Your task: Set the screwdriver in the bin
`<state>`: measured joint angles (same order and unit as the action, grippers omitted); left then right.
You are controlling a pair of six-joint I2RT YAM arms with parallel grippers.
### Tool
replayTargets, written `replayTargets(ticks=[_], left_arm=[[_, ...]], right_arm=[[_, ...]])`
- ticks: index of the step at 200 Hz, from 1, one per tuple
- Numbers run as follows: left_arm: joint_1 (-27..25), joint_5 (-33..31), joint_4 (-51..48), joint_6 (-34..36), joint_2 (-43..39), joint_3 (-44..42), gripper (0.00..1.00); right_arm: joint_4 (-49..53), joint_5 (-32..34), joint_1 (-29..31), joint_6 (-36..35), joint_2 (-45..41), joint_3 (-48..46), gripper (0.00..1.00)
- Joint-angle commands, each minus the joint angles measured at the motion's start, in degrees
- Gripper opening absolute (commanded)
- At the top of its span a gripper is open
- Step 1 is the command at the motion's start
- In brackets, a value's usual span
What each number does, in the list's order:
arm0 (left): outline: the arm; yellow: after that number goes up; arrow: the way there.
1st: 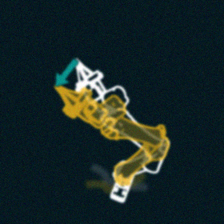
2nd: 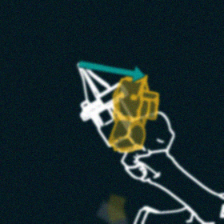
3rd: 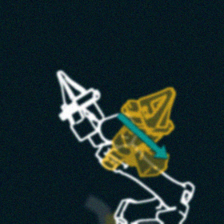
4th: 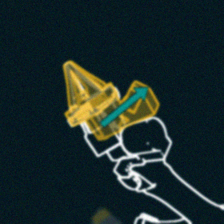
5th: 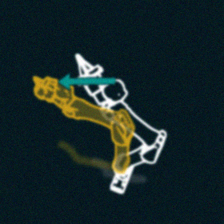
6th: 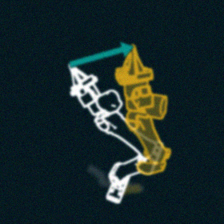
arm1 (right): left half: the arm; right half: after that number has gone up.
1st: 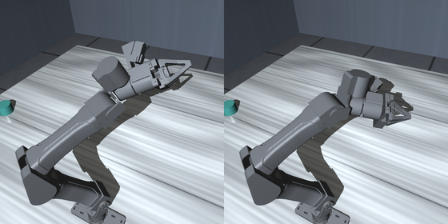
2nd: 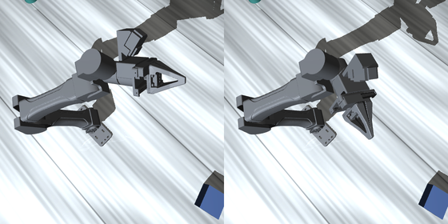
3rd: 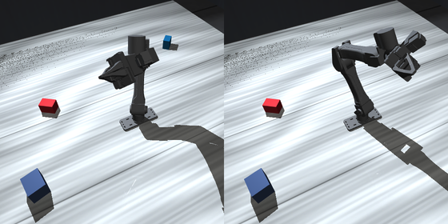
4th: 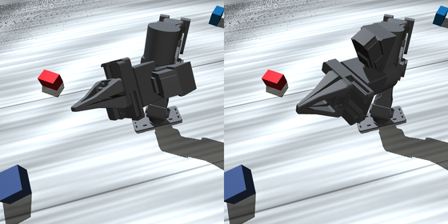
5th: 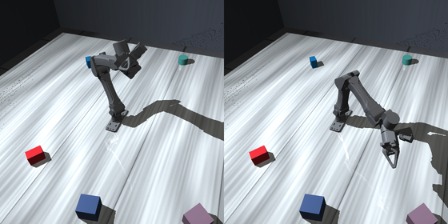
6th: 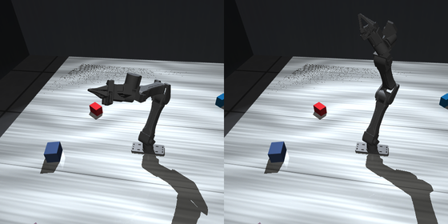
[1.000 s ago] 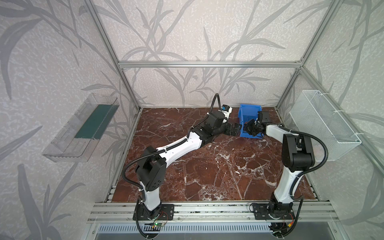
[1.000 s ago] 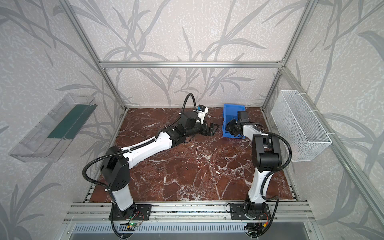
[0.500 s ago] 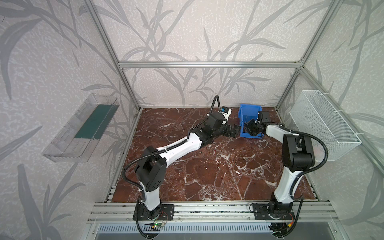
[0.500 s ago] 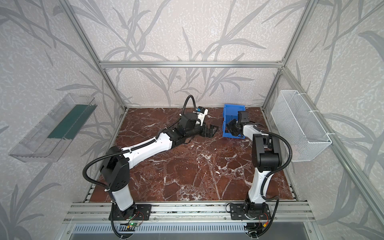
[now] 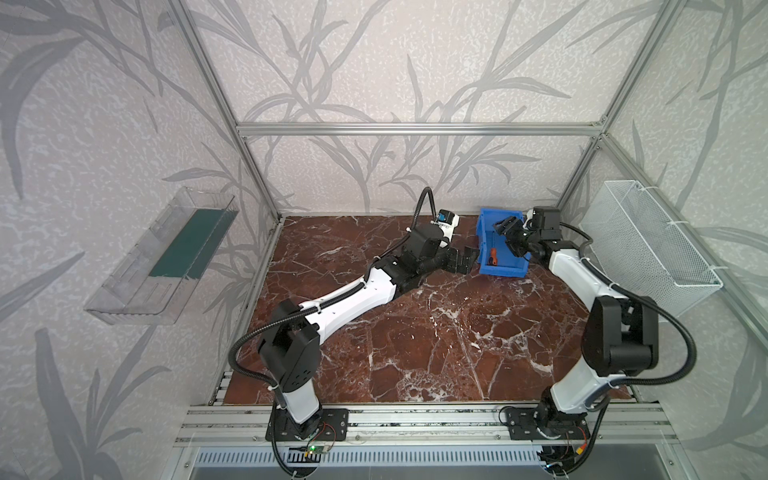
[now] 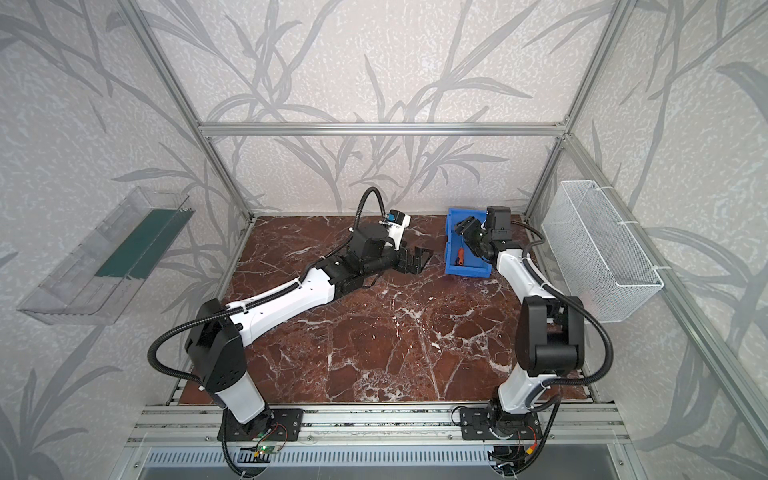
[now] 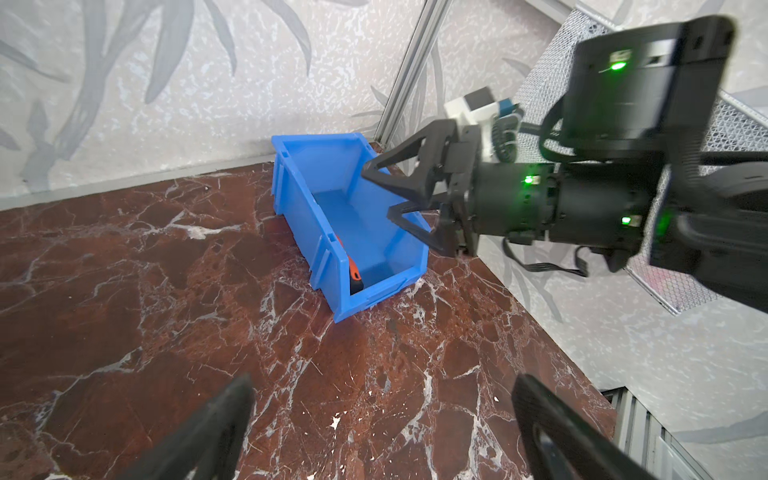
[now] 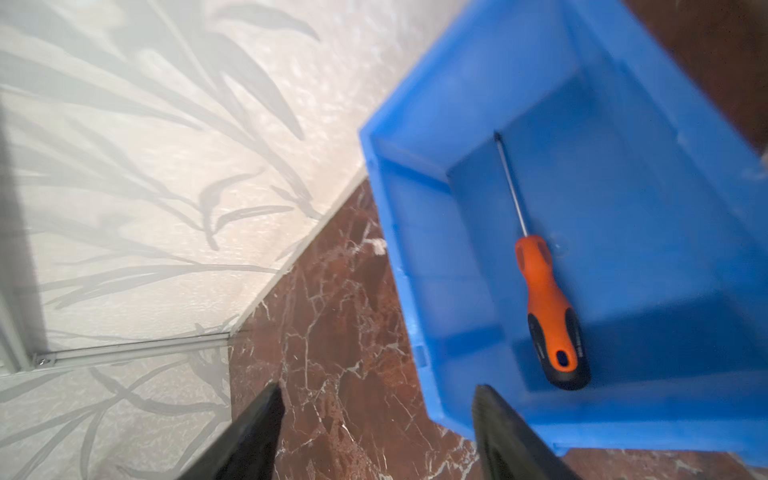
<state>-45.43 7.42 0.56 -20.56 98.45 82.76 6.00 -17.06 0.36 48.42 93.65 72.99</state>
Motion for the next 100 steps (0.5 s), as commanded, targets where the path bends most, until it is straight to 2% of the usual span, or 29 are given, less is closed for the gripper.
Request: replayTargets(ticks=[1, 16, 33, 72, 100], left_arm=[[0.1, -3.5, 0.2, 4.2, -3.4, -1.1, 0.99], [0.7, -5.9, 1.9, 6.0, -5.7, -3.4, 0.99], [2.0, -8.9, 3.4, 7.7, -8.9, -6.5, 0.99], [8.4, -14.5, 2.0, 8.9, -15.5, -11.7, 0.99], [16.1, -19.5, 0.5, 5.1, -20.8, -18.2, 0.99]], right_arm=[[2.0, 4.3, -0.2, -6.6, -6.9, -2.0, 0.83], [1.7, 7.3, -0.2, -9.6, -11.7, -4.3, 0.94], [0.7, 9.9, -0.2, -13.7, -16.7, -7.3, 1.00], [0.8, 15.7, 0.3, -20.7, -26.5, -14.1, 0.99], [-0.9, 25.6, 5.2, -28.9, -31.9, -20.5, 0.99]])
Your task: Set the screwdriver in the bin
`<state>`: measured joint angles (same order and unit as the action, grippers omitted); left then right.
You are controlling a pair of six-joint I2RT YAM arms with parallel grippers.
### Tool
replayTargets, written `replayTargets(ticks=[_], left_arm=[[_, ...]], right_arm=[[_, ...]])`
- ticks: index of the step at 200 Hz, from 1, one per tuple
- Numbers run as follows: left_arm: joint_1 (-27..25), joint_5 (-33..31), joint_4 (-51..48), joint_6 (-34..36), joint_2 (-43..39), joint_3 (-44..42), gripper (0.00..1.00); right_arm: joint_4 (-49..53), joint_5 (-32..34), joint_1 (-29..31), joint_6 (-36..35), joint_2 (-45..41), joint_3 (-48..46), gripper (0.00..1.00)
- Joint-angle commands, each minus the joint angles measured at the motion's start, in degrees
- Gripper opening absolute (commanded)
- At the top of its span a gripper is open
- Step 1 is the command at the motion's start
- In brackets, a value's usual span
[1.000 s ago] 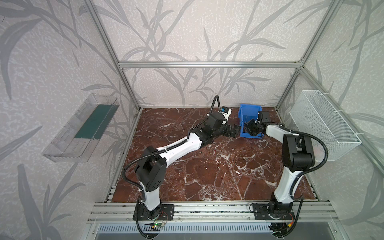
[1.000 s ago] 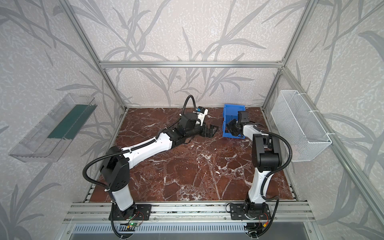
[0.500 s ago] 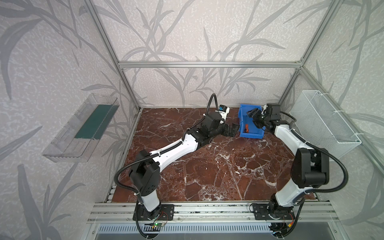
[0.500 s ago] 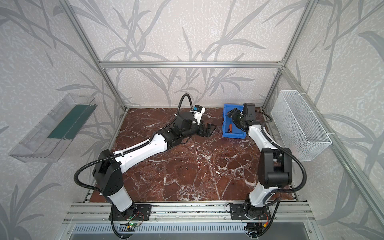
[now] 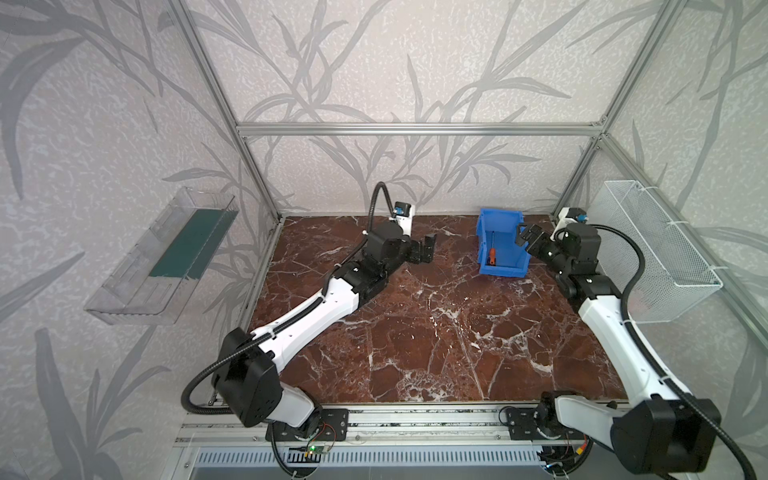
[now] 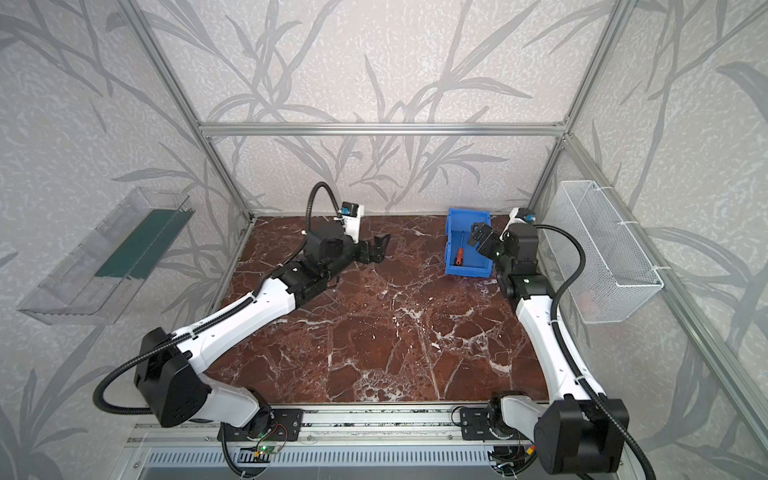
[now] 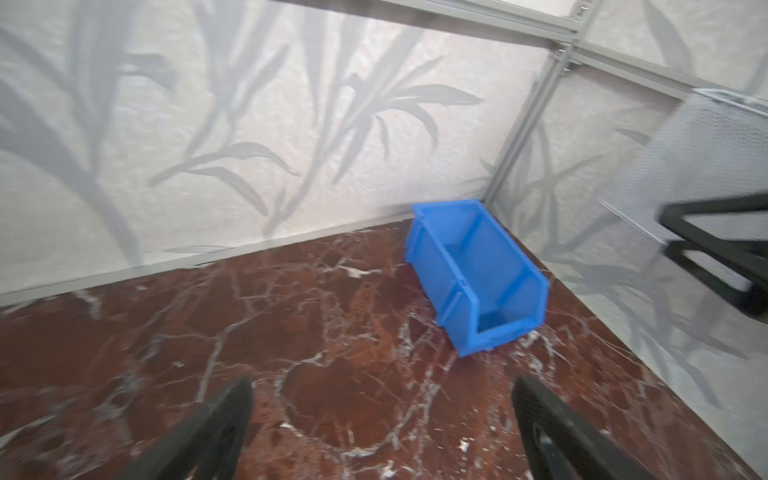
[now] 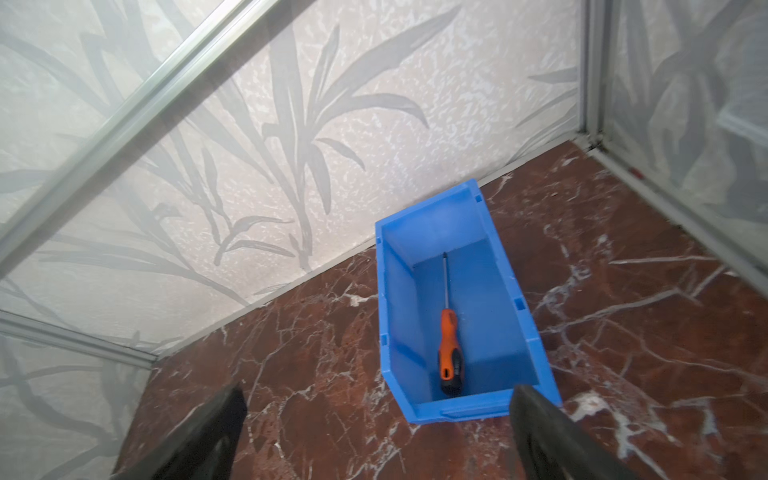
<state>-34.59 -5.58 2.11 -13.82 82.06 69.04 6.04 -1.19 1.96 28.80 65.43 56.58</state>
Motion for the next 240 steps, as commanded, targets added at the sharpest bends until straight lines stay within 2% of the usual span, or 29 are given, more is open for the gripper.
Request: replayTargets(ticks=[1, 21, 41, 70, 94, 135, 178, 189, 240], left_arm=[[5.5, -6.7, -1.1, -1.8, -4.5, -4.8, 0.99], [9.5, -11.5, 0.4, -2.2, -9.1, -11.9, 0.99], [11.9, -19.2, 2.5, -0.4, -12.9, -19.3, 0.99], [12.8, -31.9, 6.6, 3.0, -15.3, -28.3, 0.99], [12.8, -38.2, 9.5, 4.2, -16.7, -33.6, 0.99], [14.0, -50.4, 26.4, 11.3, -14.8, -42.8, 0.99], [19.6, -48.5, 34.6, 11.9, -6.1, -46.4, 0.99], [20.4, -48.0, 35.6, 11.7, -4.2, -46.3, 0.99], [22.1, -43.4, 31.3, 11.8, 0.8, -41.2, 0.99]], right_arm=[[-1.1, 9.9, 3.8, -9.6, -3.8, -4.3, 0.99], [-4.8, 15.7, 6.7, -14.4, -5.4, -9.7, 0.99], [-9.6, 17.5, 7.2, -14.2, -5.9, -16.5, 0.99], [-20.0, 18.6, 7.5, -15.4, -4.8, -25.8, 0.99], [-22.4, 21.4, 8.5, -19.0, -1.6, -28.4, 0.99], [-25.1, 26.3, 10.6, -23.0, 2.7, -30.5, 0.99], [-27.0, 28.6, 11.0, -20.7, 5.0, -32.7, 0.99], [-25.0, 29.1, 11.2, -20.2, 4.7, -32.0, 0.99], [-28.4, 32.0, 11.4, -22.7, 5.8, -32.3, 0.99]])
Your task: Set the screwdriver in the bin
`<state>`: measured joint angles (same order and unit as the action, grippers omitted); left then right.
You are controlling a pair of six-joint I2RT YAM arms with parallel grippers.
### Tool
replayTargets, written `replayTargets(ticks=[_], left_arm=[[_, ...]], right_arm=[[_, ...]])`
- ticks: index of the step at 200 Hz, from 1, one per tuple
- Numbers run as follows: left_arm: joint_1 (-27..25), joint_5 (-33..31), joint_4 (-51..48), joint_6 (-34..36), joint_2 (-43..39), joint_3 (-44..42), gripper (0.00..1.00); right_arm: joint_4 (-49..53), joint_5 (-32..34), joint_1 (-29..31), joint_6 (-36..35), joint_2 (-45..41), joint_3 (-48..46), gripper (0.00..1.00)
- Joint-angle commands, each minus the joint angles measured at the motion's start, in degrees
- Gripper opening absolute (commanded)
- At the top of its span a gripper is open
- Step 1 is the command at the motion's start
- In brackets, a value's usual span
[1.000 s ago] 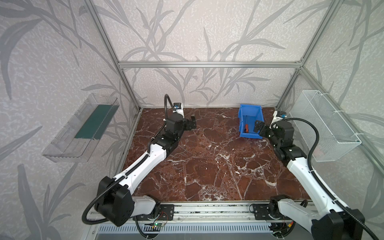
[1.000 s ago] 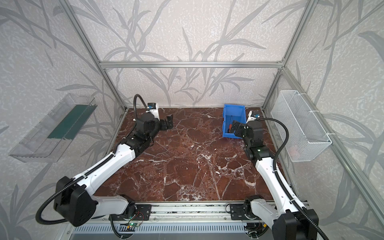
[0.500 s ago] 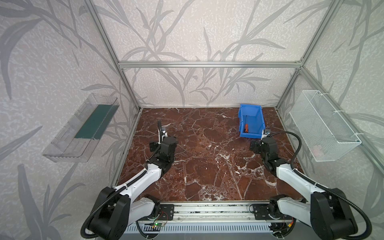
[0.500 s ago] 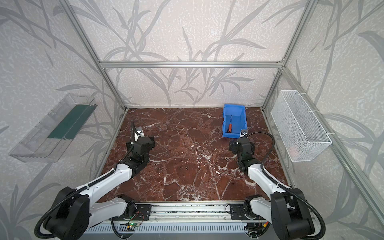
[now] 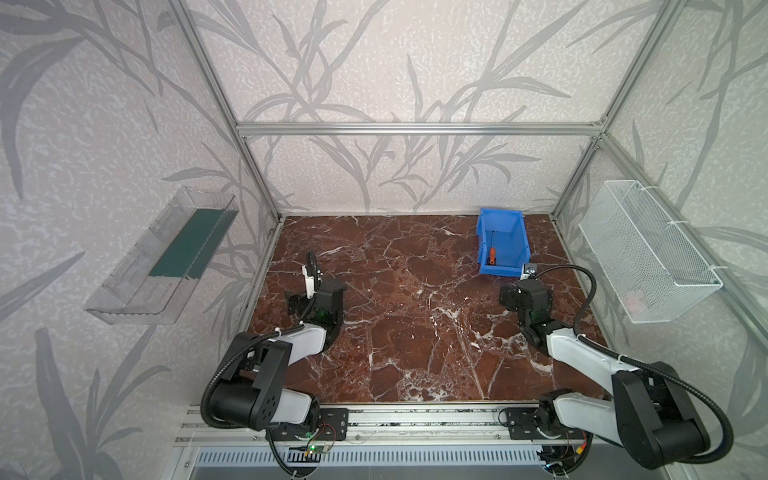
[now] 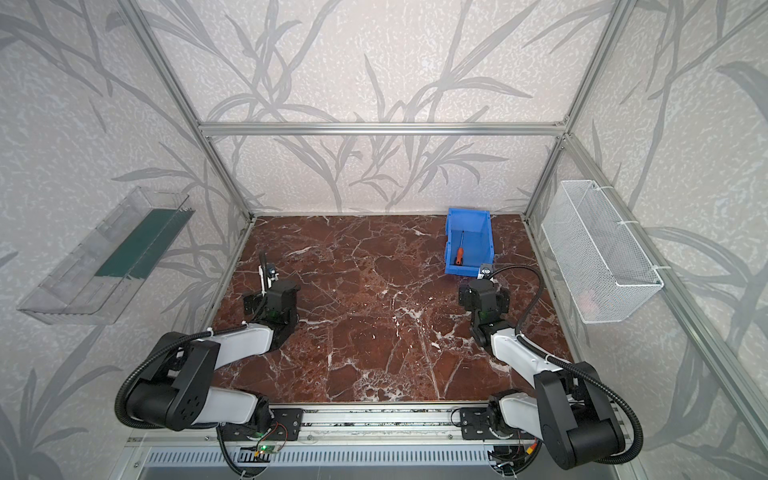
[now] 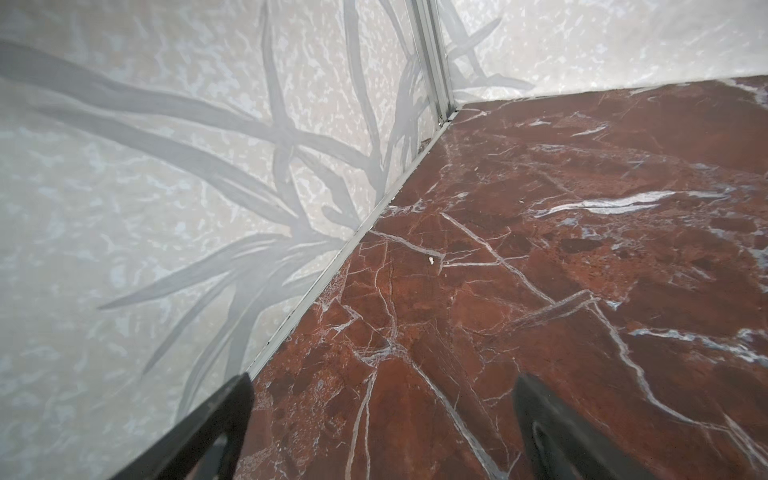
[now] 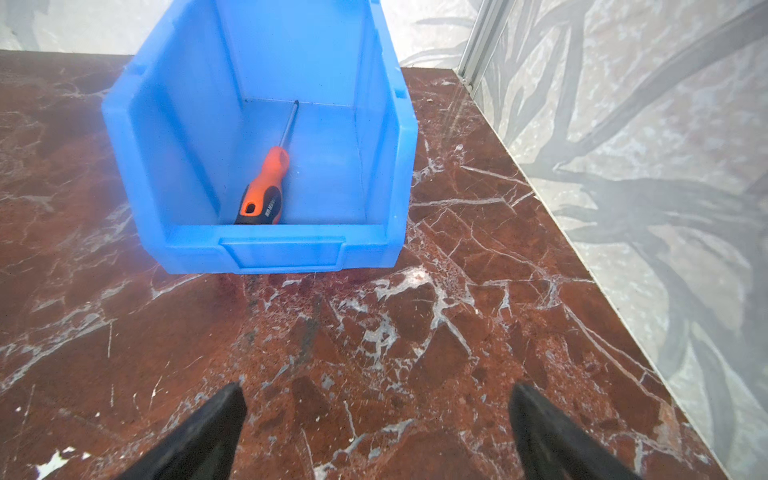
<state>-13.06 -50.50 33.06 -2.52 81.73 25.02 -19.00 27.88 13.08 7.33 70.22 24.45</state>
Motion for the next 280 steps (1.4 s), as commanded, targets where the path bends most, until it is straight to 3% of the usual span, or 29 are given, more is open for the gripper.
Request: replayTargets(ticks=[1, 54, 94, 108, 172, 236, 280], left_arm=[[0.6, 1.5, 0.5, 0.6, 1.2, 2.8, 0.99], [2.1, 4.3, 2.5, 2.1, 6.3, 6.5, 0.99], [2.2, 4.7, 12.9, 6.5, 12.0, 6.6, 0.99], [2.5, 5.3, 8.5, 4.0, 10.9, 7.3, 0.99], [2.7, 7.0, 20.2, 4.5, 8.6, 0.2, 0.99], [3.3, 16.3, 38.2, 6.2, 8.1, -9.7, 0.99], [6.9, 22.3, 28.8, 2.3, 6.3, -7.0, 0.99]], right_arm=[[-3.4, 3.0, 0.2, -1.3, 1.1, -0.1, 0.99], [-3.8, 4.1, 0.3, -4.2, 7.4, 4.3, 0.99], [-6.1, 3.0, 0.3, -6.4, 10.9, 6.3, 0.99], [-6.7, 2.1, 0.4, -6.8, 11.8, 6.8, 0.99], [-19.1, -1.6, 1.4, -11.9, 15.0, 3.0, 0.99], [-31.3, 0.7, 3.0, -12.7, 13.1, -3.9, 0.99], [-37.6, -1.6, 2.9, -13.4, 13.1, -7.5, 0.99]])
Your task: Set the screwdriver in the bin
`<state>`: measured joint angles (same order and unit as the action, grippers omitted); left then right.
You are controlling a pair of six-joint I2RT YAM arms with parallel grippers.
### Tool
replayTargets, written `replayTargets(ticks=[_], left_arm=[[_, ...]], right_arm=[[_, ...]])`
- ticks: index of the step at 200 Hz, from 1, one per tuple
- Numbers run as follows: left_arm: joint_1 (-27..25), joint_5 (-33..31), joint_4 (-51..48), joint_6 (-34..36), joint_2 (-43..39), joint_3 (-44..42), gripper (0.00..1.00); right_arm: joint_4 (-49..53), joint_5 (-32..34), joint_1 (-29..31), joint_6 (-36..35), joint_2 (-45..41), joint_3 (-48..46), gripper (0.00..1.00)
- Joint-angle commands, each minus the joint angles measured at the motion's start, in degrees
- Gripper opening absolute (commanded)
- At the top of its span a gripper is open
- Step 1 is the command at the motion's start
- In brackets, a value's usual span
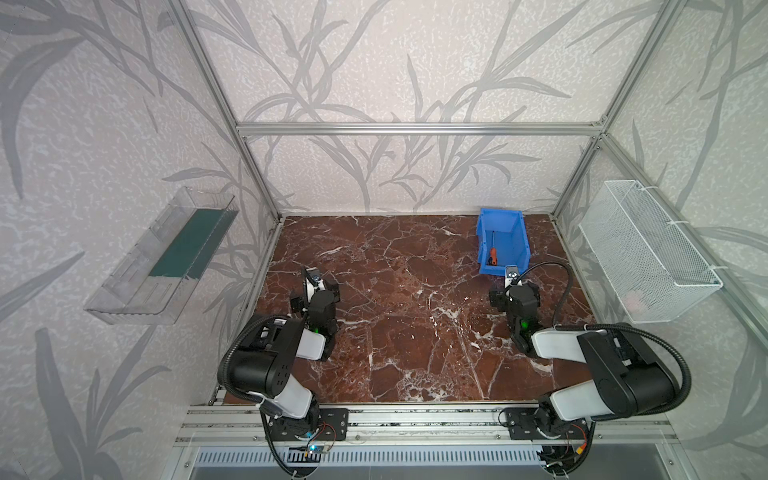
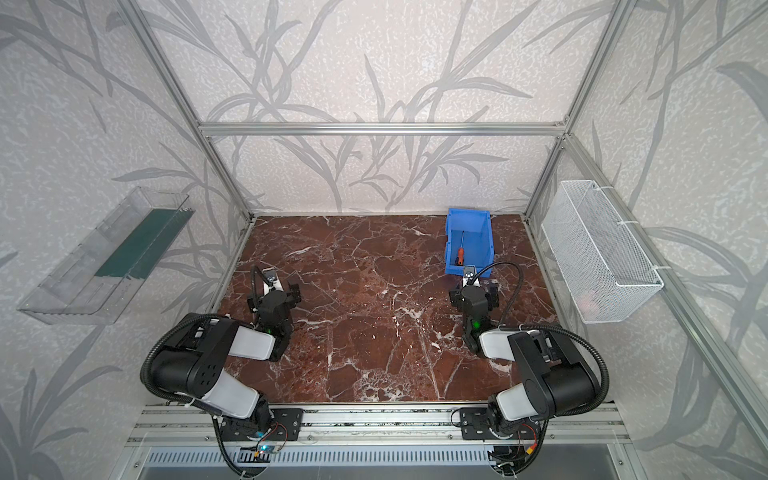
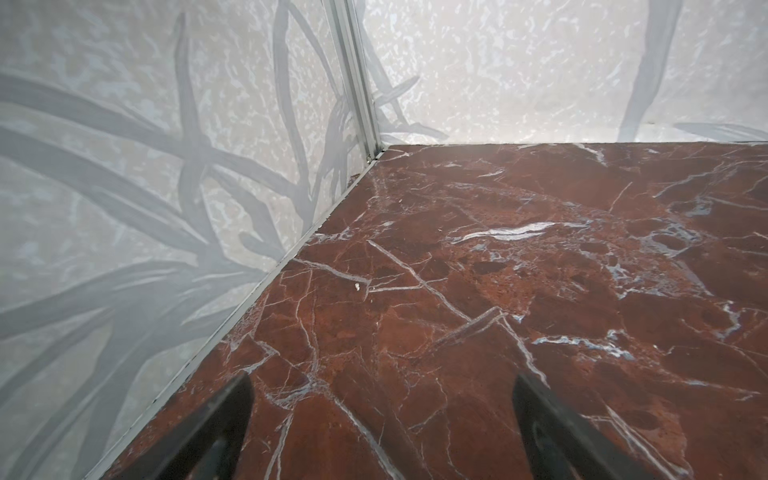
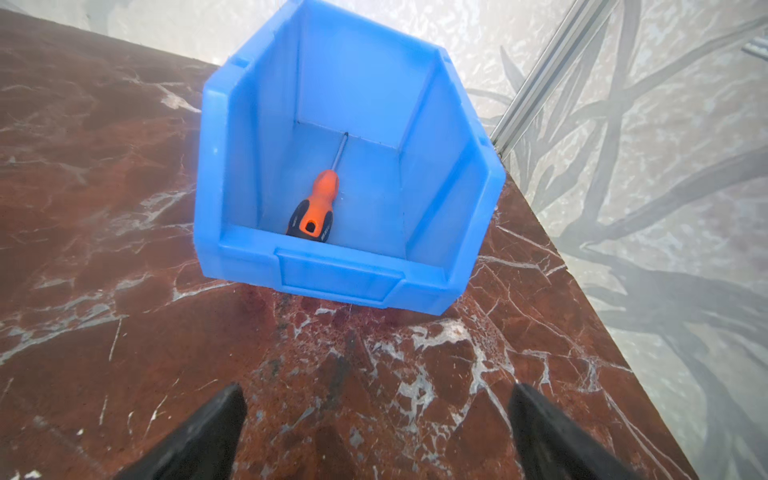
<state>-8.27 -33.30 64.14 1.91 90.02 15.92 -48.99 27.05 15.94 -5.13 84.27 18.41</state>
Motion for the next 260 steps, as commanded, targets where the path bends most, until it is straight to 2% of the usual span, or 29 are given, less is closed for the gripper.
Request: replayTargets(ticks=[1, 15, 26, 31, 51, 66, 87, 113, 178, 260], left_arm=[[2.2, 5.4, -2.6, -2.2, -2.0, 2.2, 0.99], [4.1, 9.1, -7.9, -4.1, -1.3, 3.9, 0.99], [4.8, 10.4, -5.1, -3.5, 1.2, 4.5, 0.99], [5.2, 10.2, -3.6, -3.7, 1.6, 4.2, 0.99], [5.4, 10.5, -9.2, -4.9, -0.2, 5.4, 0.99], [5.4, 10.4, -4.7, -3.8, 1.4, 4.6, 0.99], [5.4, 10.6, -7.1, -4.7, 0.5, 4.8, 0.99], [5.4, 10.5, -6.8, -4.6, 0.6, 4.7, 0.99], [5.4, 10.6, -5.8, -4.4, 0.9, 4.6, 0.99], [5.4, 10.6, -5.8, -4.3, 0.9, 4.6, 0.99]], right_arm=[[-7.7, -0.8, 0.1, -0.9, -0.9, -1.4, 0.99], [-7.8, -1.3, -0.2, -0.8, -0.6, -1.3, 0.99], [-7.0, -2.9, -1.0, -0.2, -0.9, -1.3, 0.99], [-7.1, -3.8, -1.5, 0.2, -0.9, -1.5, 0.99], [-8.3, -6.9, -2.8, 1.4, 0.7, -2.0, 0.99], [-15.9, -6.6, -2.7, -1.6, 5.8, -2.0, 0.99], [-26.8, -7.4, -2.4, -4.1, 10.4, -4.2, 0.99], [-24.6, -7.3, -2.4, -3.9, 9.9, -3.4, 0.99], [-10.6, -10.5, -6.0, 0.6, 7.3, 1.8, 0.99], [-9.4, -12.5, -7.6, 1.8, 6.9, 2.1, 0.99]])
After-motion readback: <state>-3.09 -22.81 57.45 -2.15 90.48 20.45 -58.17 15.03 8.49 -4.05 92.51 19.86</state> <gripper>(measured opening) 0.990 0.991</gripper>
